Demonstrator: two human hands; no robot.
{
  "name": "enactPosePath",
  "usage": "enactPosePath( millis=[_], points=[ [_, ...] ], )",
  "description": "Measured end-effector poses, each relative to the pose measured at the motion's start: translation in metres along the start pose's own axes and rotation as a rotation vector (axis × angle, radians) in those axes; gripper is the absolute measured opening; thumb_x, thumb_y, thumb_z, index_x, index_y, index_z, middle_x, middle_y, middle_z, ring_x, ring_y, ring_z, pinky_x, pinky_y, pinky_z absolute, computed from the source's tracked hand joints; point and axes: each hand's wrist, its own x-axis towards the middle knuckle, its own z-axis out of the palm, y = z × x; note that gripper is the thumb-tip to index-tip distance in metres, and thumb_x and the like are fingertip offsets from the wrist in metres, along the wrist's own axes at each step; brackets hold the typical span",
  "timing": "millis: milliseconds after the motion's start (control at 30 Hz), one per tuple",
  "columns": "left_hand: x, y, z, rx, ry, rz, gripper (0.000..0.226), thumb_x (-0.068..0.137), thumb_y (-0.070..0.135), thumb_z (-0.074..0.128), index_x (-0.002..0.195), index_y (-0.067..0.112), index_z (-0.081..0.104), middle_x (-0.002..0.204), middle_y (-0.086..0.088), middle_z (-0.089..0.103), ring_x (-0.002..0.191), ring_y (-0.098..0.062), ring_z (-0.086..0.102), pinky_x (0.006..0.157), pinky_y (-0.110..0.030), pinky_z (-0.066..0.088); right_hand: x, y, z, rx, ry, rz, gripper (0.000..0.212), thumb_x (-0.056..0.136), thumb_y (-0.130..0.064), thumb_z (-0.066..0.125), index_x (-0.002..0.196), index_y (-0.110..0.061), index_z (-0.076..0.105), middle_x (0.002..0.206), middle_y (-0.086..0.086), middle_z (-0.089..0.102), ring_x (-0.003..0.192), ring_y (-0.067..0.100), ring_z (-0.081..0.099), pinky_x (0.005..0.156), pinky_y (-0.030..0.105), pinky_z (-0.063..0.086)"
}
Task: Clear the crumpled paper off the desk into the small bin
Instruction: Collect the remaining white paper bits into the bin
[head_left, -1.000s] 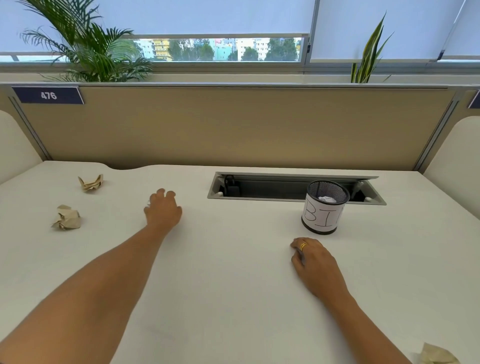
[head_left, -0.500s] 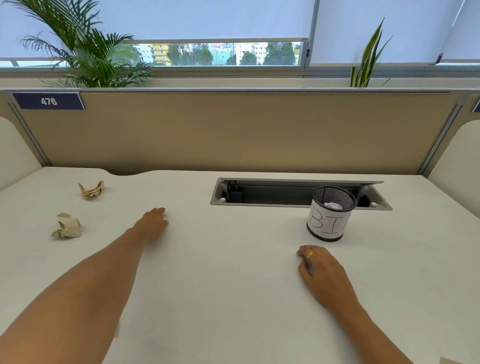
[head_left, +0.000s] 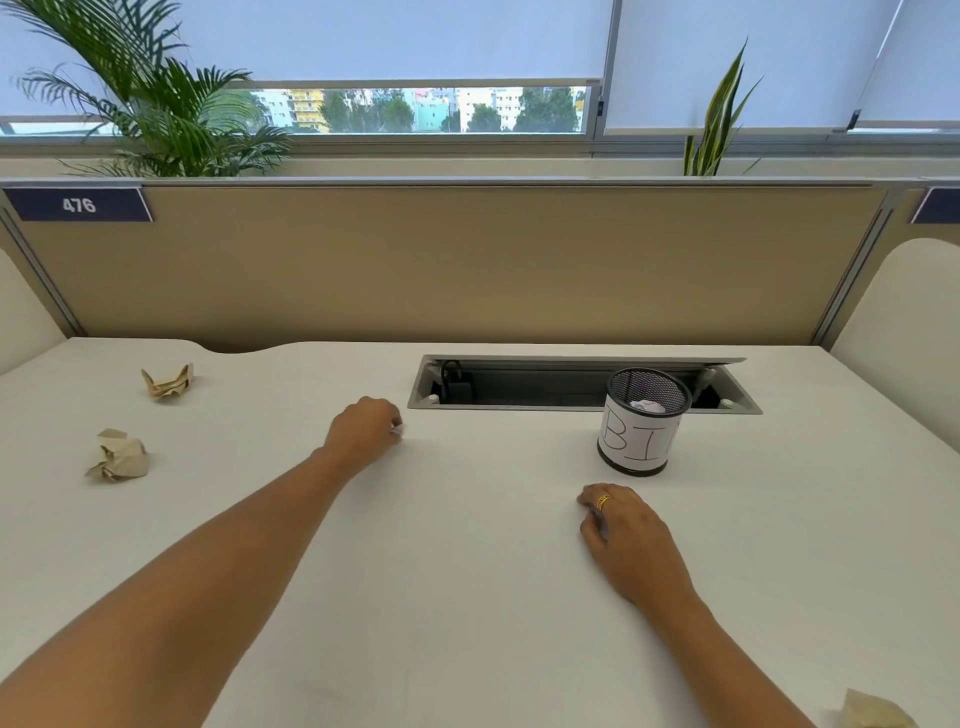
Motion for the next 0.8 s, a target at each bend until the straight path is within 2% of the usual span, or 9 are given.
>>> enactPosePath(
  millis=[67,167,300,400,467,600,667,733,800],
  points=[
    [-0.002,0.035,-0.002,-0.038,-0.013,0.110,0.012,0.085,0.009,0.055,0.086,0.012,0.067,0.098,-0.014,0.068,0.096,-0.034,0.063,0.071,-0.029,0.042,-0.005,0.007,-0.005,0.000,0.014,0.017,0.026,0.086,-0.011,0.052,0.111,-0.012,0.063,0.119,0.001,0.063,0.111,0.018,0.057,0.095,0.025,0.042],
    [-0.003,0.073,-0.012,-0.088,-0.018,0.270,0.014,0.088,0.008,0.054,0.091,0.003,0.067,0.097,-0.017,0.068,0.093,-0.033,0.062,0.072,-0.031,0.043,-0.004,0.005,-0.004,0.006,0.008,0.012,0.027,0.087,-0.012,0.051,0.112,-0.013,0.063,0.120,0.000,0.062,0.111,0.017,0.057,0.095,0.025,0.043],
    [0.000,0.131,-0.027,-0.092,0.013,0.460,0.014,0.089,0.004,0.050,0.082,0.002,0.062,0.094,-0.022,0.068,0.077,-0.025,0.055,0.068,-0.031,0.042,-0.003,0.003,-0.004,0.009,0.001,0.008,0.027,0.088,-0.013,0.050,0.112,-0.013,0.062,0.121,-0.001,0.061,0.110,0.017,0.057,0.095,0.025,0.043],
    [0.002,0.175,-0.033,-0.120,0.068,0.557,0.013,0.089,0.005,0.052,0.086,0.001,0.064,0.097,-0.019,0.070,0.087,-0.031,0.062,0.073,-0.032,0.046,-0.003,0.004,-0.004,0.020,0.009,0.006,0.027,0.088,-0.012,0.050,0.112,-0.012,0.062,0.120,0.001,0.062,0.110,0.018,0.057,0.095,0.026,0.043],
    [0.000,0.202,-0.035,-0.148,0.086,0.602,0.016,0.089,0.006,0.054,0.097,0.001,0.067,0.100,-0.017,0.070,0.092,-0.032,0.062,0.078,-0.036,0.048,-0.003,0.004,-0.004,0.015,0.010,0.004,0.028,0.088,-0.013,0.050,0.113,-0.012,0.062,0.121,0.000,0.062,0.111,0.017,0.056,0.095,0.024,0.042],
    [-0.002,0.240,-0.029,-0.125,0.038,0.650,0.017,0.089,0.001,0.051,0.095,-0.002,0.066,0.097,-0.020,0.069,0.085,-0.032,0.061,0.067,-0.031,0.041,-0.002,0.005,-0.003,0.016,0.007,0.002,0.029,0.087,-0.013,0.051,0.114,-0.011,0.062,0.122,0.001,0.062,0.113,0.018,0.056,0.095,0.024,0.042],
    [-0.002,0.248,-0.026,-0.122,0.016,0.641,0.019,0.090,0.004,0.051,0.100,-0.003,0.066,0.100,-0.022,0.068,0.091,-0.035,0.062,0.067,-0.030,0.041,-0.002,0.005,-0.003,0.013,0.007,-0.001,0.030,0.087,-0.013,0.051,0.114,-0.011,0.062,0.123,0.000,0.062,0.114,0.017,0.056,0.096,0.025,0.043],
    [-0.002,0.251,-0.024,-0.116,0.012,0.629,0.026,0.091,0.009,0.055,0.114,0.000,0.063,0.111,-0.022,0.066,0.101,-0.037,0.061,0.079,-0.036,0.050,-0.002,0.005,-0.002,0.013,0.008,0.001,0.030,0.087,-0.013,0.051,0.115,-0.012,0.062,0.124,0.000,0.061,0.114,0.017,0.055,0.096,0.025,0.042],
    [-0.003,0.251,-0.023,-0.104,0.033,0.630,0.035,0.088,0.004,0.057,0.123,0.006,0.059,0.120,-0.018,0.064,0.108,-0.035,0.059,0.089,-0.042,0.051,-0.001,0.005,-0.002,0.018,0.012,0.000,0.030,0.087,-0.012,0.051,0.115,-0.011,0.062,0.124,0.000,0.061,0.114,0.017,0.056,0.096,0.025,0.042]
  ],
)
